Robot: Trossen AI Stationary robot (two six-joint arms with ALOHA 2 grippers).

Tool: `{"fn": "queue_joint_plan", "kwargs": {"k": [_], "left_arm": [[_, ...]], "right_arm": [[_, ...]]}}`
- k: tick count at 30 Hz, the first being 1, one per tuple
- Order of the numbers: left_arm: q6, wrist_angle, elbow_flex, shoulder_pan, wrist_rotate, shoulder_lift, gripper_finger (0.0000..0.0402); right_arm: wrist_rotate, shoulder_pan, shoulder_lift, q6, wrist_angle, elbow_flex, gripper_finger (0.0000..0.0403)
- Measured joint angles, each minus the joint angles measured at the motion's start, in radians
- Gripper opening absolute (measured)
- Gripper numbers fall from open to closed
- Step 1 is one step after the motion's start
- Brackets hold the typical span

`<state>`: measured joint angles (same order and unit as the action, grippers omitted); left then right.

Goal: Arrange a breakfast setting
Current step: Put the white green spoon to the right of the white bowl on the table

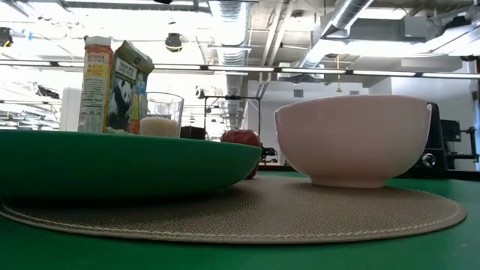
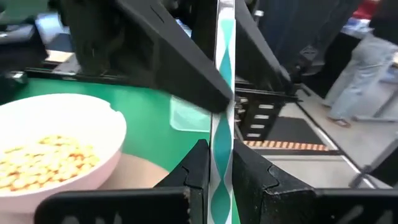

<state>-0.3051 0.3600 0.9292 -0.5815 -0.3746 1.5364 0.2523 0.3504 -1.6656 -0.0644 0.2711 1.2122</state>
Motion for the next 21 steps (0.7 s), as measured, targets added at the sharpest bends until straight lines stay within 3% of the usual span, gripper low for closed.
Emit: {"fn": "queue_joint_plan", "kwargs": {"k": [4, 8, 15, 17, 21], "left_arm": [[-0.008, -0.052, 0.0, -0.03, -0.125, -0.009, 0.0027], [-0.013, -0.1, 0.0, -0.072, -0.361, -0.028, 0.0027], [-0.01, -0.126, 0.0, -0.14, -0.748, -0.024, 0.0027], [-0.01, -0.124, 0.0, -0.154, -0.806, -0.017, 0.0027], [-0.044, -0.145, 0.0, -0.155, -0.819, -0.012, 0.0027]], "right_arm": [[-0.003, 0.01, 0.073, -0.061, -0.181, 0.0, 0.0204], [-0.076, 0.048, 0.132, -0.143, -0.319, 0.0, 0.0212], [-0.45, 0.175, 0.144, -0.194, -0.421, -0.015, 0.0206], [-0.589, 0.212, 0.127, -0.195, -0.373, -0.032, 0.0206], [-0.78, 0.24, 0.095, -0.209, -0.226, -0.1, 0.0206]]}}
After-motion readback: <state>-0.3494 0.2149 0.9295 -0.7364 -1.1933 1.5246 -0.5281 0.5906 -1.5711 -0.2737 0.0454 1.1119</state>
